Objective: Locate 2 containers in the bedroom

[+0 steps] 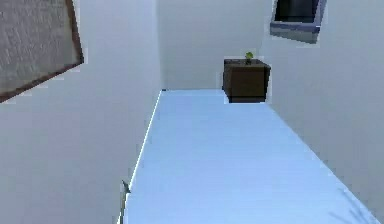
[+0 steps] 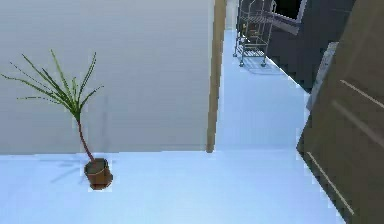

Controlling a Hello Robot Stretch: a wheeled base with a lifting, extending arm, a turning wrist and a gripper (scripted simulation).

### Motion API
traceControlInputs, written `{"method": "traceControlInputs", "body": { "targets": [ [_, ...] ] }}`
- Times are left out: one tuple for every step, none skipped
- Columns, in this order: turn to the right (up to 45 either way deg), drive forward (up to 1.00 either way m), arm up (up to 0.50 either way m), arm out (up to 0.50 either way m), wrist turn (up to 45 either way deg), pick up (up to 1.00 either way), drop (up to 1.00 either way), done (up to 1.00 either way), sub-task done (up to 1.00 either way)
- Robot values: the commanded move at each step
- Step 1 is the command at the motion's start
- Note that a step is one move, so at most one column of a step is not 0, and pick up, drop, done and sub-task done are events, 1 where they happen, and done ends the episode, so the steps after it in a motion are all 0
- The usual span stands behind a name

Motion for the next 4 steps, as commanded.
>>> {"method": "traceControlInputs", "body": {
  "targets": [
    [0.0,1.0,0.0,0.0,0.0,0.0,0.0,0.0,0.0],
    [3.0,0.0,0.0,0.0,0.0,0.0,0.0,0.0,0.0],
    [0.0,1.0,0.0,0.0,0.0,0.0,0.0,0.0,0.0],
    [0.0,1.0,0.0,0.0,0.0,0.0,0.0,0.0,0.0]
  ]
}}
